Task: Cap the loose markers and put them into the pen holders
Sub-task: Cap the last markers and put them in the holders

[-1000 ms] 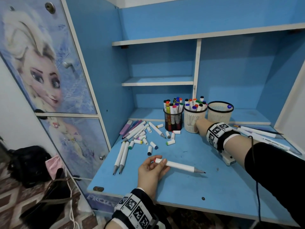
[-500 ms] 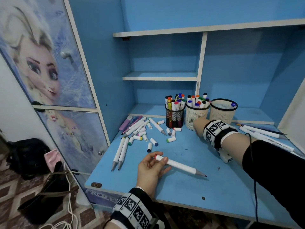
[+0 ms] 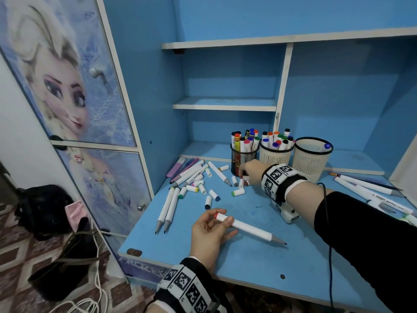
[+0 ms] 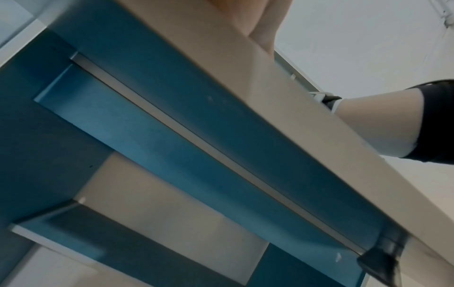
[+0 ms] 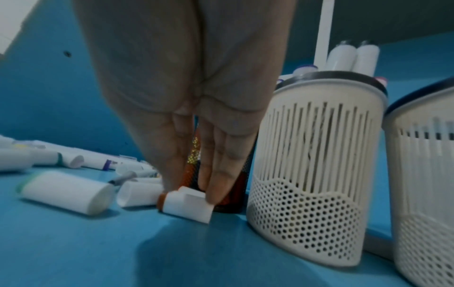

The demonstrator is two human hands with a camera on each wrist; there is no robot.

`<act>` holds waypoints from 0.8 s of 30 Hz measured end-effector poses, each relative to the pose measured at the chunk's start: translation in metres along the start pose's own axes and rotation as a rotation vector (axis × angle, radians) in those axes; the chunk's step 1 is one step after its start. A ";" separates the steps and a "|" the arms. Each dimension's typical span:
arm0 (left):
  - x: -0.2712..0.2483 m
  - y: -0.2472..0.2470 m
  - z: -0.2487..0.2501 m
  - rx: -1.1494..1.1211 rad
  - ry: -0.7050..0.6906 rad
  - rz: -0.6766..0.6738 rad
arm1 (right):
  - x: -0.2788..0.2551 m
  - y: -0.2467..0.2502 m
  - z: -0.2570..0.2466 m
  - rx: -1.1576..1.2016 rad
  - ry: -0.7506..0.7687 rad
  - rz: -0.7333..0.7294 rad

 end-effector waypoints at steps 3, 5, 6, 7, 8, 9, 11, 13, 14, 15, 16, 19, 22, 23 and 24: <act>0.000 0.000 0.000 0.009 -0.003 0.001 | 0.002 -0.006 0.004 -0.077 -0.024 -0.035; 0.000 -0.001 0.001 0.010 -0.005 0.000 | 0.003 -0.008 0.007 -0.086 -0.030 -0.028; -0.001 -0.001 0.001 0.009 -0.005 -0.002 | 0.004 -0.010 0.007 -0.096 -0.030 -0.033; -0.001 -0.001 0.001 0.008 -0.005 -0.005 | 0.003 -0.011 0.008 -0.107 -0.036 -0.046; -0.001 -0.001 0.001 0.008 -0.005 -0.007 | 0.004 -0.013 0.009 -0.111 -0.043 -0.053; -0.001 -0.002 0.002 0.010 -0.006 -0.010 | 0.004 -0.014 0.011 -0.106 -0.051 -0.059; -0.001 -0.002 0.002 0.015 -0.008 -0.008 | 0.003 -0.014 0.014 -0.091 -0.065 -0.080; -0.001 -0.001 0.003 0.016 -0.009 -0.003 | 0.001 -0.015 0.017 -0.079 -0.077 -0.104; -0.001 -0.002 0.003 0.017 -0.009 -0.001 | -0.001 -0.015 0.018 -0.075 -0.078 -0.111; -0.001 -0.002 0.003 0.019 -0.008 0.001 | -0.002 -0.016 0.018 -0.071 -0.081 -0.116; -0.002 -0.002 0.003 0.021 -0.007 0.003 | -0.004 -0.016 0.019 -0.065 -0.080 -0.111; -0.003 -0.002 0.004 0.028 -0.009 0.008 | -0.009 -0.016 0.023 -0.028 -0.095 -0.072; -0.003 -0.001 0.004 0.031 -0.014 0.018 | -0.016 -0.013 0.027 0.020 -0.115 -0.022; -0.003 -0.001 0.004 0.030 -0.015 0.021 | -0.018 -0.012 0.028 0.041 -0.118 -0.010; -0.003 -0.001 0.004 0.031 -0.017 0.024 | -0.020 -0.011 0.029 0.064 -0.121 0.007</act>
Point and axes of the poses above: each hand's wrist, its own x-axis towards the middle knuckle, its own y-axis out of the back of the hand, z = x × y, the point moved 7 cm from there along x, towards the middle knuckle, and after that the axes turned 3 degrees about y, right-handed, at the moved point
